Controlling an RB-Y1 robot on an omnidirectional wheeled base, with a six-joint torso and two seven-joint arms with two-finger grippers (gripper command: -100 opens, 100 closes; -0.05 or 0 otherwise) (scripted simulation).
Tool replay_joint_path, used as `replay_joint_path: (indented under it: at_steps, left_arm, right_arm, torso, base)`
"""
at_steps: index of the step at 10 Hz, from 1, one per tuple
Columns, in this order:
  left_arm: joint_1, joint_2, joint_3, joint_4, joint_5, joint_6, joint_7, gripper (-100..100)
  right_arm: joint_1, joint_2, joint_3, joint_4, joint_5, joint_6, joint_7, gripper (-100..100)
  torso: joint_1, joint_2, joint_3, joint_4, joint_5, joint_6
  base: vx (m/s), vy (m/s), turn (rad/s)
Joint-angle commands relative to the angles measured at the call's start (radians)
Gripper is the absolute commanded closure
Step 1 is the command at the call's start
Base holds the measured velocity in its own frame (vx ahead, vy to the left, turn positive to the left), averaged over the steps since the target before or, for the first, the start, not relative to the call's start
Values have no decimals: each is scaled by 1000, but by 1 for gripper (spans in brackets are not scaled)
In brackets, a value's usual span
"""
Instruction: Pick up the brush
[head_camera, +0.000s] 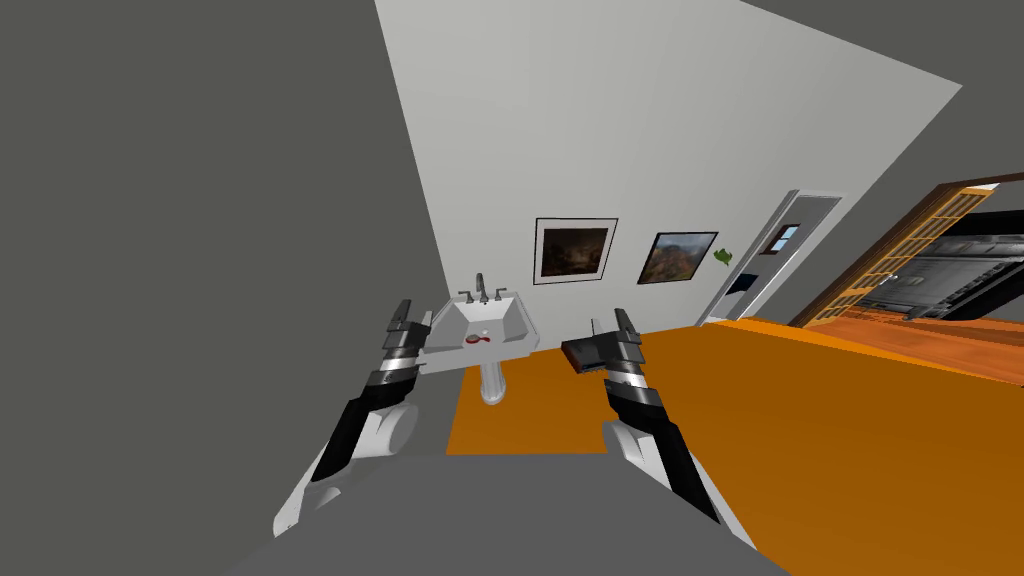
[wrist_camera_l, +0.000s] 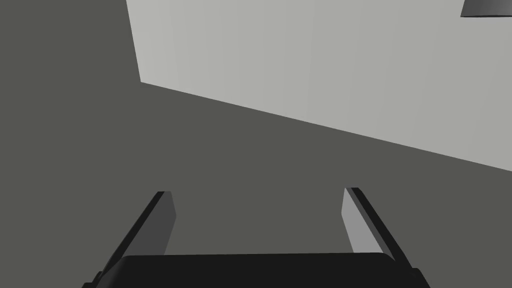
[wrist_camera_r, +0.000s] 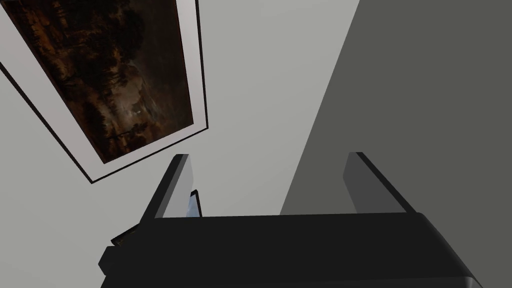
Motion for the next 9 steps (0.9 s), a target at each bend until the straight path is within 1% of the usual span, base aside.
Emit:
replay_joint_path:
  at_steps: [1,2,3,4,5,6,7,8,9]
  left_arm:
    - [-11,8,6,8,18,37,-1,-100]
    - [-30,21,19,13,49,76,-3,-100]
    - [-30,21,19,13,49,87,-3,-100]
    - [-50,34,34,18,79,123,-5,-100]
    - [-50,34,34,18,79,140,-5,-100]
    - [-69,46,49,25,109,175,-6,-100]
    - [-69,46,49,25,109,195,-6,-100]
    - [-87,58,64,32,138,228,-7,-100]
    - [-87,58,64,32,138,252,-7,-100]
  right_arm:
    - [0,0,0,0,0,0,0,0]
    - [0,0,0,0,0,0,0,0]
    - [0,0,0,0,0,0,0,0]
    - [0,0,0,0,0,0,0,0]
    - [0,0,0,0,0,0,0,0]
    - [0,0,0,0,0,0,0,0]
    - [0,0,0,0,0,0,0,0]
    - [0,0,0,0,0,0,0,0]
    - [0,0,0,0,0,0,0,0]
  torso:
    - [0,0,0,0,0,0]
    - [1,0,0,0,0,0]
    - [0,0,0,0,0,0]
    - [1,-1,0,0,0,0]
    - [0,-1,-1,0,0,0]
    - [1,-2,-1,0,0,0]
    - [0,-2,-1,0,0,0]
    - [1,-2,-1,0,0,0]
    - [0,-2,-1,-1,0,0]
  base:
    - [-12,-58,6]
    - [-16,-64,10]
    - [-6,-57,9]
    - [5,-66,22]
    - [6,-58,13]
    - [5,-66,25]
    - [4,-60,14]
    - [17,-80,35]
    - [21,-61,19]
